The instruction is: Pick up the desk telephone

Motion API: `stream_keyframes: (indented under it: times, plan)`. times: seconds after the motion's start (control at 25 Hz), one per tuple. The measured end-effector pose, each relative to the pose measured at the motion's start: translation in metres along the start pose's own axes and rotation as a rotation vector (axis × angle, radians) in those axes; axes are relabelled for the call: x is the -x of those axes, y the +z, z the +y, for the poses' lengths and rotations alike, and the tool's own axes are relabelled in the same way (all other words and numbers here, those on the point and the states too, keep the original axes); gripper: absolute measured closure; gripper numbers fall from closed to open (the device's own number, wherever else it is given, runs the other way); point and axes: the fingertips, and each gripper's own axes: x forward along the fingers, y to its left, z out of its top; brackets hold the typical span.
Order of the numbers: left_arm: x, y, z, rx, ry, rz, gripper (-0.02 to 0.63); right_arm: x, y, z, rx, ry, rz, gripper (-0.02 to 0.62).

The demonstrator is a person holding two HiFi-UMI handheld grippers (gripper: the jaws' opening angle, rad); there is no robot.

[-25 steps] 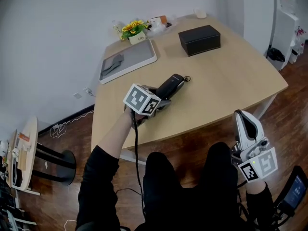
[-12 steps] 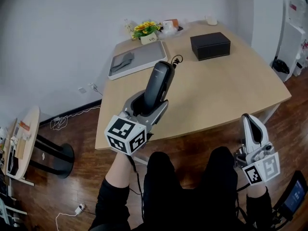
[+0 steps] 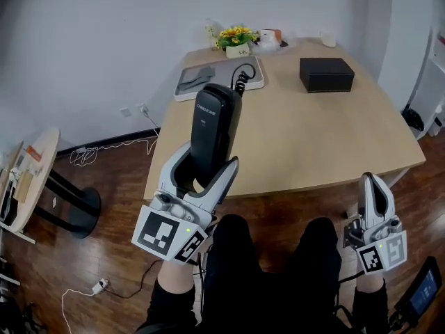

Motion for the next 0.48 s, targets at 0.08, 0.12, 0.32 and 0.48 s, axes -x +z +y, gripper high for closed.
stream_keyframes:
  times: [0.08, 0.12, 0.32, 0.48]
  plan:
    - [0.006, 0.002, 0.004, -0.012, 0.019, -0.013, 0.339, -0.001, 0.005, 0.001, 0.006, -0.004, -0.009, 0.595]
    - [0.007, 0.002, 0.006, -0.015, 0.023, -0.017, 0.339, -0.001, 0.007, 0.001, 0.009, -0.007, -0.014, 0.595]
    - [0.011, 0.002, 0.010, -0.037, 0.046, -0.025, 0.339, 0.001, 0.019, 0.004, 0.026, -0.006, -0.039, 0.595]
    - [0.008, 0.002, 0.004, -0.048, 0.035, -0.025, 0.339, 0.002, 0.024, 0.005, 0.028, -0.004, -0.051, 0.595]
